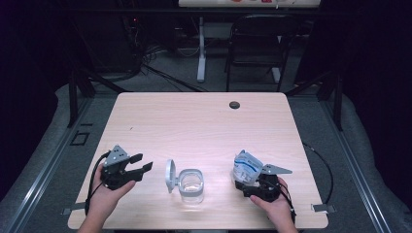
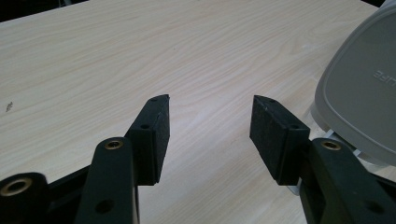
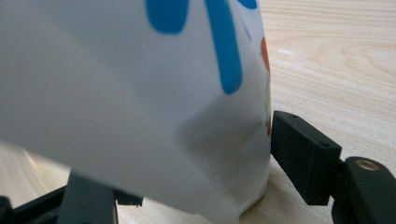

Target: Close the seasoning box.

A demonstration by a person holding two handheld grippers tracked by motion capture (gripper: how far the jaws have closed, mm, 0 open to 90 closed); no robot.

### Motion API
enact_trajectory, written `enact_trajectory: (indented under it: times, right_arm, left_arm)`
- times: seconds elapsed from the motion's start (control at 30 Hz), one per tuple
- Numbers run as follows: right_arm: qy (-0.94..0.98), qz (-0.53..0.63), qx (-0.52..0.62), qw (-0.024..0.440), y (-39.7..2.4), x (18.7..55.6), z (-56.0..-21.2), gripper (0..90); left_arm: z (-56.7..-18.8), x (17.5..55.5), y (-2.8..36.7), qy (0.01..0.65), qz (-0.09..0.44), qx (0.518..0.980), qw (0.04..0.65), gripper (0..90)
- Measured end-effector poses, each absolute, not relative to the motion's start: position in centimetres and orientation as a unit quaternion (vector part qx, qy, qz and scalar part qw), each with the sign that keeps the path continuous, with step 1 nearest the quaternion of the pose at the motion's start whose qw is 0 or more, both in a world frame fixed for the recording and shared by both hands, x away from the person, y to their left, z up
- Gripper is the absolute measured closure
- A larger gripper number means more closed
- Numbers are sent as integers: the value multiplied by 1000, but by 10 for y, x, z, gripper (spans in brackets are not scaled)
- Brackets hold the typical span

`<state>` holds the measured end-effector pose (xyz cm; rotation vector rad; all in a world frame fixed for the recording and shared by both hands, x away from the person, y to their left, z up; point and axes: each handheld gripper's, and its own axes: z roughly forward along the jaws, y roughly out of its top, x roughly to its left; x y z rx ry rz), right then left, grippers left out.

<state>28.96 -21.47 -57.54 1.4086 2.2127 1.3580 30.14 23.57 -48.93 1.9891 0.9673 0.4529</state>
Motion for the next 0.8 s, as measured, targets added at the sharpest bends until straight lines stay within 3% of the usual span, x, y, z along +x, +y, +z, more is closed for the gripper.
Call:
enact_trajectory:
  times: [0.43, 0.8]
  right_arm:
    - [757, 449, 463, 107, -212, 289, -579, 335]
    - [749, 457, 472, 90, -212, 291, -587, 352]
  left_arm:
    - [-489, 301, 236, 387, 182, 796, 428, 483]
    - [-489, 301, 236, 387, 183, 796, 428, 483]
